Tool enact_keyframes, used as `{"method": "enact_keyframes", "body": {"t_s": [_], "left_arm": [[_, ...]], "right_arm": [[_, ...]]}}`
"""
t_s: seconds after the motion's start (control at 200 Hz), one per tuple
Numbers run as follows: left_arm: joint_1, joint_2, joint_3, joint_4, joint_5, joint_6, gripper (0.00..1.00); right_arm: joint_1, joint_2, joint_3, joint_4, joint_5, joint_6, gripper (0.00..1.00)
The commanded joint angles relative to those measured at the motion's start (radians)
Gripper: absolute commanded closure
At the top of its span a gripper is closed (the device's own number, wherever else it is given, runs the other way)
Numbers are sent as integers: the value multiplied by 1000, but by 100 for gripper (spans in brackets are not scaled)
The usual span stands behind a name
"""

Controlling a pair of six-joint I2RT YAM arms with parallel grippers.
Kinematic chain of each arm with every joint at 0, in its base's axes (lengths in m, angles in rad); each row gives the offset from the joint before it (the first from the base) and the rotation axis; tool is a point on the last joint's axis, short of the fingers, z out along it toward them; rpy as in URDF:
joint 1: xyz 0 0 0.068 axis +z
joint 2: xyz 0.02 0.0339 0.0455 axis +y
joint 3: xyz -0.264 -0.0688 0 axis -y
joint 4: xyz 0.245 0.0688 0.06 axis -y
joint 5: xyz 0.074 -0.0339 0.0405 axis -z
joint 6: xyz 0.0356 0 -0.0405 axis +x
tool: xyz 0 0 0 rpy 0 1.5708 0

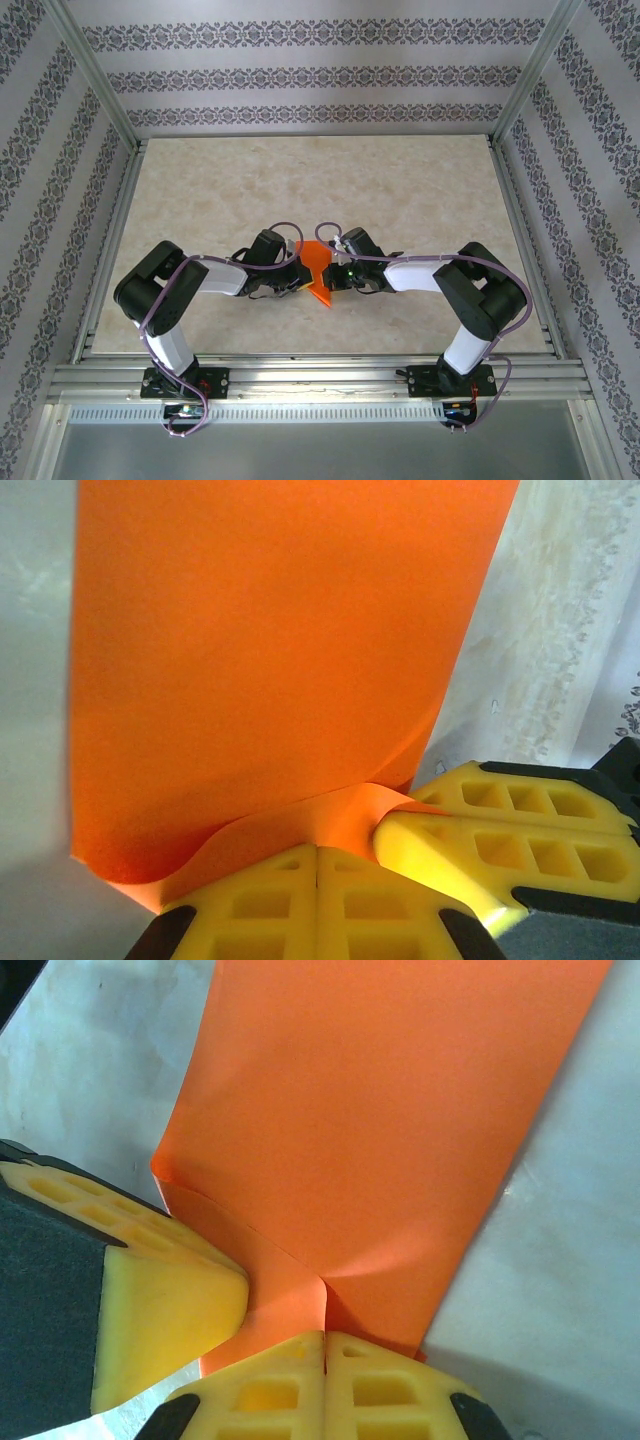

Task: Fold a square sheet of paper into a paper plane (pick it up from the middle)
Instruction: Third fold the triangle at the center of the table.

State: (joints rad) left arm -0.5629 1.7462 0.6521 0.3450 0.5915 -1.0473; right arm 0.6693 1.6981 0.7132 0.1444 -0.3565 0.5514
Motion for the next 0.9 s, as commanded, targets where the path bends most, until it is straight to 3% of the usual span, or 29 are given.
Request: {"method": "enact_keyframes", "body": {"t_s": [0.0,0.05,0.215,0.405,0.59,0.744,0.894], "left_arm": [[-11,28,-27,-70,-32,41,100],[-11,23,-34,-63,-36,41,100],[-11,15,-31,-71,-36,47,100],[-11,13,-25,-66,-30,45,100],[-11,12,-25,-66,-30,48,100],[-11,13,-24,-59,-27,45,100],[-11,11,-25,-63,-29,47,100]], "right_arm": [[-10,7,14,-49,-2,2,100],[-12,0,18,-53,-8,3,99],[-21,-75,37,-80,-23,19,80],[-51,-221,-11,-106,16,70,67],[-41,-236,-30,-76,-175,131,79],[1,-172,-13,-81,-216,183,96],[19,-113,19,-91,-217,189,98]]}}
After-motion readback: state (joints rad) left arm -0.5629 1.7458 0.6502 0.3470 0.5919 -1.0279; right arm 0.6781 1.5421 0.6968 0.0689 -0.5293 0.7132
